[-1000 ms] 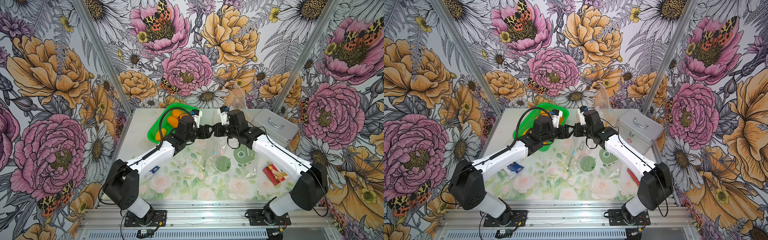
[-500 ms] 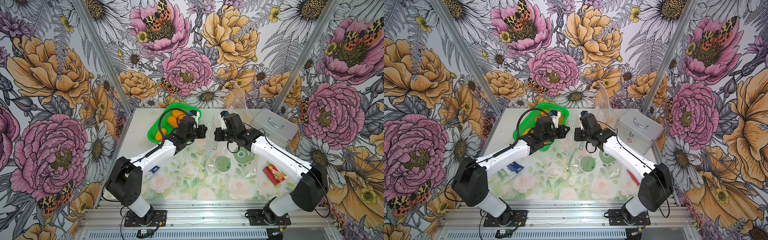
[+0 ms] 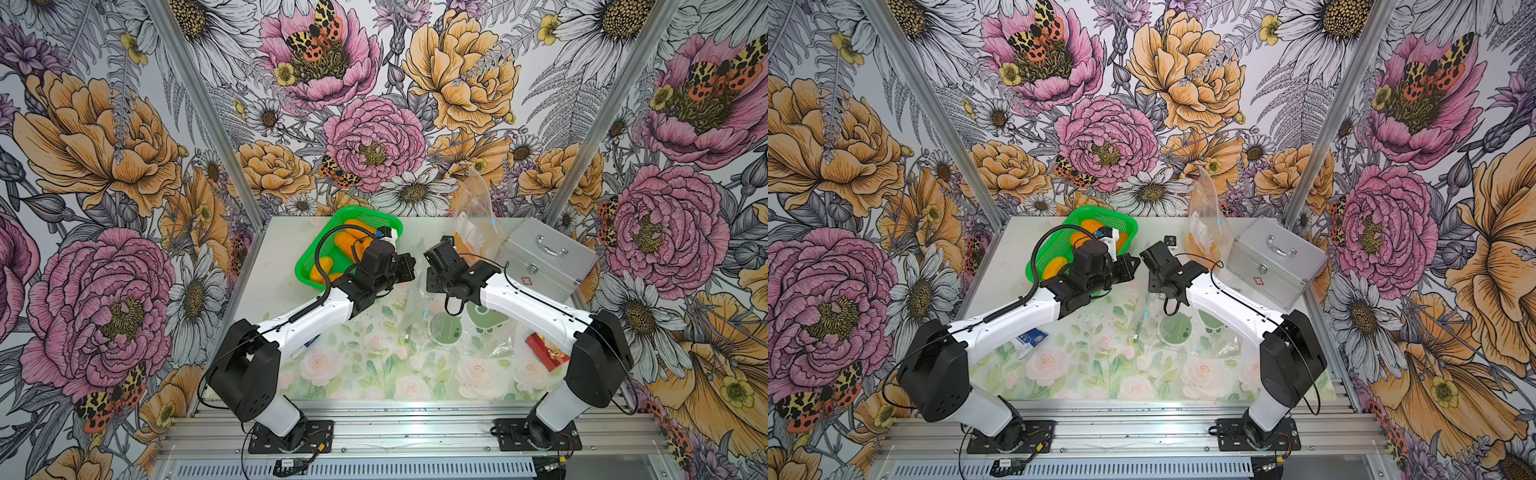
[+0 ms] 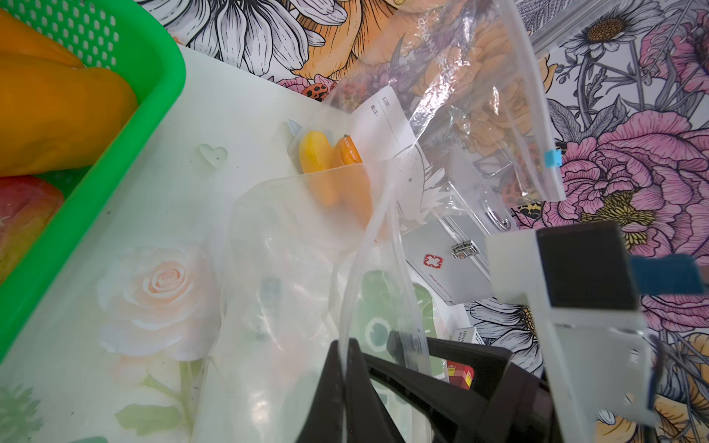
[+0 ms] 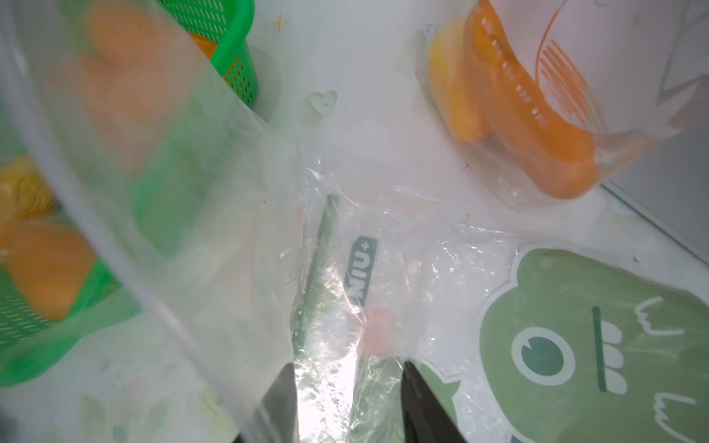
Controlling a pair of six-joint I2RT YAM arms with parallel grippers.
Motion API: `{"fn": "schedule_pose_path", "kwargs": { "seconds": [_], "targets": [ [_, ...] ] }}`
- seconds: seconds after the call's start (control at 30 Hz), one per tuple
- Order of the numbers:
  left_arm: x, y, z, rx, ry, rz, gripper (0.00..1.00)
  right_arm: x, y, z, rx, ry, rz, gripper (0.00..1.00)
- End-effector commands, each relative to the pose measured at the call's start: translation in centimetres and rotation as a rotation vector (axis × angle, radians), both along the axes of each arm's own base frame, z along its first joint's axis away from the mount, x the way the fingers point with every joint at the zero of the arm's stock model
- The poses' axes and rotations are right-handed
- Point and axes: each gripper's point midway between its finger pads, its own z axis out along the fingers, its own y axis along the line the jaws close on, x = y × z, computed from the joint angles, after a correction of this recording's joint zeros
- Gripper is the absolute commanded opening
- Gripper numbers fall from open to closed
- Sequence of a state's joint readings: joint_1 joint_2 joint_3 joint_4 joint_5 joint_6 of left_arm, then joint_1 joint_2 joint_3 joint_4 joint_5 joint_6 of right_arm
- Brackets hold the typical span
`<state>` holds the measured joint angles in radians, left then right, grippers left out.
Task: Place the mango in a zip-top bag and seal the zipper
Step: Open the zipper of the food storage bag.
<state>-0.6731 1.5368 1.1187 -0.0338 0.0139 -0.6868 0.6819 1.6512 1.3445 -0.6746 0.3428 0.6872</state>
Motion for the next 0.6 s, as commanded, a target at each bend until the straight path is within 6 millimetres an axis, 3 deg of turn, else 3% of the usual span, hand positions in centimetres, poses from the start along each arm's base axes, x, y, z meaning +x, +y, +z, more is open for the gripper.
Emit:
{"fn": "schedule_pose_path", "kwargs": {
  "seconds": [0.0,0.07,0.17,0.3,0.57],
  "targets": [
    [0.4,2.1,1.7,-0.028,-0.049,0.091,0.0,1.3,-0.2,1.4,-0.005,-0.068,-0.061,0.29],
    [0.7,3.3,1.2,-0.02,-0.044,0.116,0.0,1.3,-0.6,2.1,-0.022,-0.087,-0.053,0.12],
    [1.1,5.0,0.5,0.013,-0.05,0.15,0.0,0.9,-1.7,4.0,-0.059,-0.106,-0.032,0.0],
    [1.2,5.2,0.5,0.049,-0.075,0.126,0.0,-0.1,-2.9,6.7,-0.133,-0.094,0.016,0.0],
    [1.2,3.8,-0.9,0.128,-0.067,0.046,0.0,-2.6,-4.2,9.6,-0.216,0.002,0.121,0.0]
  ]
}}
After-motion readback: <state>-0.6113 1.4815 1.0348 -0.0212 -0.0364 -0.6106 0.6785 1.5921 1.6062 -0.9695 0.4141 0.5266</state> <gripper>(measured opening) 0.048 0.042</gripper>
